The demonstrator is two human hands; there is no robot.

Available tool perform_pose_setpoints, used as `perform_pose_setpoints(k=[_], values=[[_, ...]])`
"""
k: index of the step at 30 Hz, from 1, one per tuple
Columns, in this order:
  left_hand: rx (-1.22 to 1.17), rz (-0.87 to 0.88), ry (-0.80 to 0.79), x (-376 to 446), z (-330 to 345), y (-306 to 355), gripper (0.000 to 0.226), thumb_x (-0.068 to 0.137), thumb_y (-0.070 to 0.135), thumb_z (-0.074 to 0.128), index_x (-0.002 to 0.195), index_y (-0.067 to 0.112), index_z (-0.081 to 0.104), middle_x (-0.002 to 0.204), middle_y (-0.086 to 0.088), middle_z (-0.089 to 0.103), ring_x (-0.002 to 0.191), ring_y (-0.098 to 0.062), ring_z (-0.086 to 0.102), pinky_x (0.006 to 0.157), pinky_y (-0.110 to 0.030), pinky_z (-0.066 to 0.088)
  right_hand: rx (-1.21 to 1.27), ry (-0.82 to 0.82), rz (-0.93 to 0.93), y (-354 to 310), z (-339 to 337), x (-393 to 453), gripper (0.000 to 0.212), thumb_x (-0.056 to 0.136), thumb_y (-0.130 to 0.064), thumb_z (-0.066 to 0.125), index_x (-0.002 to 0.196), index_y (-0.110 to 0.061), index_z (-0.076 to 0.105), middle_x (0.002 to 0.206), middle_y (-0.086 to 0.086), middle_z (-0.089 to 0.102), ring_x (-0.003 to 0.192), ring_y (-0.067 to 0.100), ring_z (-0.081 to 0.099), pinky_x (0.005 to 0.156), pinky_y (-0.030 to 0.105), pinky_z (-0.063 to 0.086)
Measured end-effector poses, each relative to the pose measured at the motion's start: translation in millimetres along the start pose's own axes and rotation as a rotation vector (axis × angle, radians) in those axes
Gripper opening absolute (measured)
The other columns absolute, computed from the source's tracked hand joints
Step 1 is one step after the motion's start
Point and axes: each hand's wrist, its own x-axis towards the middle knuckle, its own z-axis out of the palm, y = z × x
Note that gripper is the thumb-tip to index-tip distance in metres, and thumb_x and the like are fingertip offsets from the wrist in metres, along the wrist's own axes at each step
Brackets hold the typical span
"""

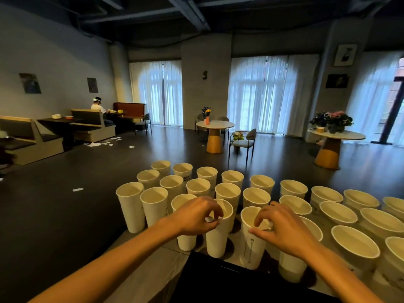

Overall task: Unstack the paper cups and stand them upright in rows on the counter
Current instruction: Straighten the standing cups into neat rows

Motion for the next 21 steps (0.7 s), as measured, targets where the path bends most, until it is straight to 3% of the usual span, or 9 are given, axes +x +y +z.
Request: perform_pose_setpoints(k=[4, 9, 13, 17, 21], values=[[-0.03, -0.014, 0.088, -8.8, -4.7, -12.9, 0.027, 0.091, 0.033, 0.068, 0.116, 0.026, 0.068, 0.112, 0.012, 0.065, 0.087, -0.003, 0.06, 0.072, -0.019, 0.056, 0.02, 0.097, -0.013, -9.4, 1.4, 7.5, 0.032, 0.081, -0.066, 0.061, 0.098, -0.04, 0.07, 0.11, -0.022, 0.058, 0.1, 0.001, 0.052, 0.088, 0.019, 0.045], [0.002, -0.093, 0.237, -30.7, -27.2, -38.8, 0.022, 0.091, 0.032, 0.068, 0.111, 0.025, 0.07, 0.11, 0.014, 0.061, 0.083, -0.004, 0.058, 0.066, -0.019, 0.053, 0.074, 0.147, -0.06, -27.5, 7.1, 22.3, 0.025, 0.082, -0.057, 0.067, 0.095, -0.036, 0.071, 0.107, -0.019, 0.06, 0.1, 0.001, 0.052, 0.084, 0.018, 0.045], [0.05, -0.243, 0.355, -59.8, -51.8, -68.9, 0.012, 0.088, 0.03, 0.071, 0.099, 0.025, 0.071, 0.097, 0.014, 0.063, 0.076, 0.002, 0.056, 0.062, -0.014, 0.047, 0.139, 0.178, -0.109, -56.5, 17.7, 36.3, 0.027, 0.083, -0.055, 0.067, 0.1, -0.035, 0.071, 0.112, -0.017, 0.063, 0.1, 0.002, 0.053, 0.089, 0.022, 0.05], [0.154, -0.388, 0.313, -88.7, -59.5, -98.1, 0.024, 0.082, 0.036, 0.076, 0.105, 0.029, 0.071, 0.103, 0.015, 0.066, 0.086, -0.002, 0.06, 0.07, -0.017, 0.054, 0.051, 0.161, -0.193, -85.5, 30.0, 51.7, 0.04, 0.082, -0.061, 0.064, 0.111, -0.034, 0.069, 0.121, -0.015, 0.061, 0.114, 0.006, 0.052, 0.097, 0.024, 0.043], [0.187, -0.449, 0.262, -97.6, -50.1, -110.2, 0.029, 0.086, 0.033, 0.074, 0.113, 0.024, 0.071, 0.112, 0.008, 0.069, 0.096, -0.008, 0.065, 0.079, -0.018, 0.055, -0.094, 0.035, -0.161, -96.9, 30.1, 59.9, 0.042, 0.077, -0.061, 0.068, 0.105, -0.031, 0.07, 0.111, -0.011, 0.063, 0.102, 0.009, 0.047, 0.085, 0.021, 0.037]])
